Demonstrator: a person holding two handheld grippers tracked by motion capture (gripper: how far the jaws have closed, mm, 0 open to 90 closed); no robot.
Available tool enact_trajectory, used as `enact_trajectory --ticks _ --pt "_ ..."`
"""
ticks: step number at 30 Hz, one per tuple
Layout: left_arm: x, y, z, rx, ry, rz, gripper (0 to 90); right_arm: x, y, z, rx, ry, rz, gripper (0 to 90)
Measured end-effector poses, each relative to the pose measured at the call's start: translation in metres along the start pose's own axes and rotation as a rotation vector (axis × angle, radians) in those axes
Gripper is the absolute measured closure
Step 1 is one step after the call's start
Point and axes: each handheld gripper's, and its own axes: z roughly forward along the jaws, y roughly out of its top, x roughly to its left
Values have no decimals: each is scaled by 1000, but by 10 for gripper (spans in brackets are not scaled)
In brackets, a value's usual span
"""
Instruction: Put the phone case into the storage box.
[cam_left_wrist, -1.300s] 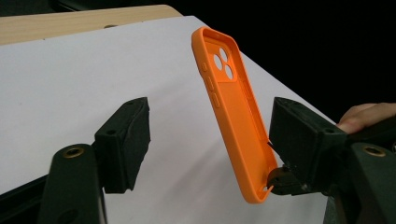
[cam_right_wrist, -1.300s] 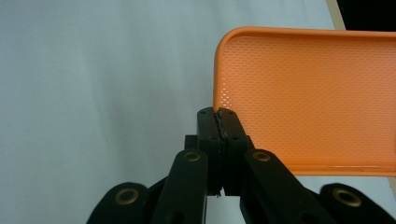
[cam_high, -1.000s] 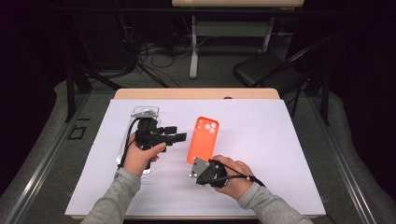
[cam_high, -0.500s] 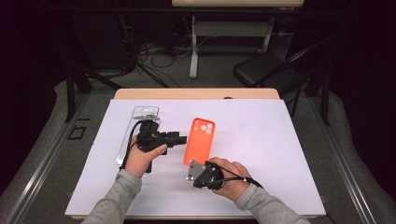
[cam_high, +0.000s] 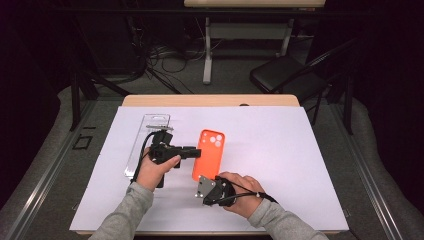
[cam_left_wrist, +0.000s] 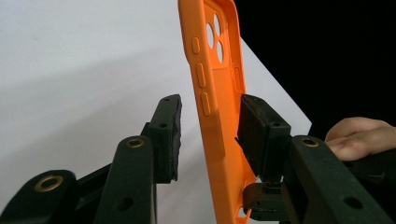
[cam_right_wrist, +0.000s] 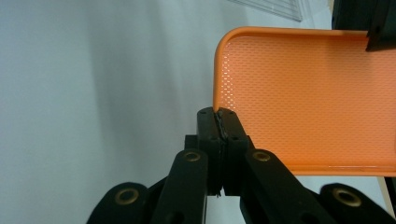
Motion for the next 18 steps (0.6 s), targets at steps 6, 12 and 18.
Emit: enact_trajectory --ticks 6,12,18 --pt "0 -1 2 13 -5 -16 623 2 2 2 -19 5 -14 896" --pt "3 -1 3 23 -17 -27 664 4 3 2 -22 8 -9 896" --pt "5 -2 4 37 -22 -41 686 6 5 3 -25 11 -19 896"
